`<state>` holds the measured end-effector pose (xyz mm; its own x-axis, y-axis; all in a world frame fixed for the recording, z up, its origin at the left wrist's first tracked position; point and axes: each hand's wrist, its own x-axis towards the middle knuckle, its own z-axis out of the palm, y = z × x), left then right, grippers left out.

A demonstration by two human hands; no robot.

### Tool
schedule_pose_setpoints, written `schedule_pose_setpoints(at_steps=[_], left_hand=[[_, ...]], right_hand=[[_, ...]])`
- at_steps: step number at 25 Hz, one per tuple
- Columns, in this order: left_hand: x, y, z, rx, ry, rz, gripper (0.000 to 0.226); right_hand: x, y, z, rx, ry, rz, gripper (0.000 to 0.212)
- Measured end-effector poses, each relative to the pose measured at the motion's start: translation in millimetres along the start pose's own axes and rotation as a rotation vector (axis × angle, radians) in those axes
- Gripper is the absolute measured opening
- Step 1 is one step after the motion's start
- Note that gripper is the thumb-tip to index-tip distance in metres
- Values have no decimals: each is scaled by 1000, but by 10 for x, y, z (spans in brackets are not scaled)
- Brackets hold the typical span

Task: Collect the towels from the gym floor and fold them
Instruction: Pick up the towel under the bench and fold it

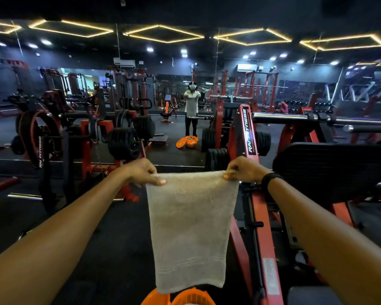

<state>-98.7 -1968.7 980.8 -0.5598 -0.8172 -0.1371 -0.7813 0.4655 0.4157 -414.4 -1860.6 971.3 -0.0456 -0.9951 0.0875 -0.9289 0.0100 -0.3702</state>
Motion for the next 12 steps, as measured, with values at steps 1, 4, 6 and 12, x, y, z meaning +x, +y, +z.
schedule_pose_setpoints(at_steps=[1,4,6,12], left_hand=[[-33,46,-19,15,-54,8,32],[-93,251,-272,-619,313,260,31],[-71,271,-440,-1069,259,398,56],[43,-140,41,-911,94,122,74]], right_hand=[[-40,-11,-49,1,-69,-24,35],[-104,-224,-417,528,180,-85,14],[-79,-298,-539,975,150,-58,42],[-91,-241,129,1074,-60,39,59]])
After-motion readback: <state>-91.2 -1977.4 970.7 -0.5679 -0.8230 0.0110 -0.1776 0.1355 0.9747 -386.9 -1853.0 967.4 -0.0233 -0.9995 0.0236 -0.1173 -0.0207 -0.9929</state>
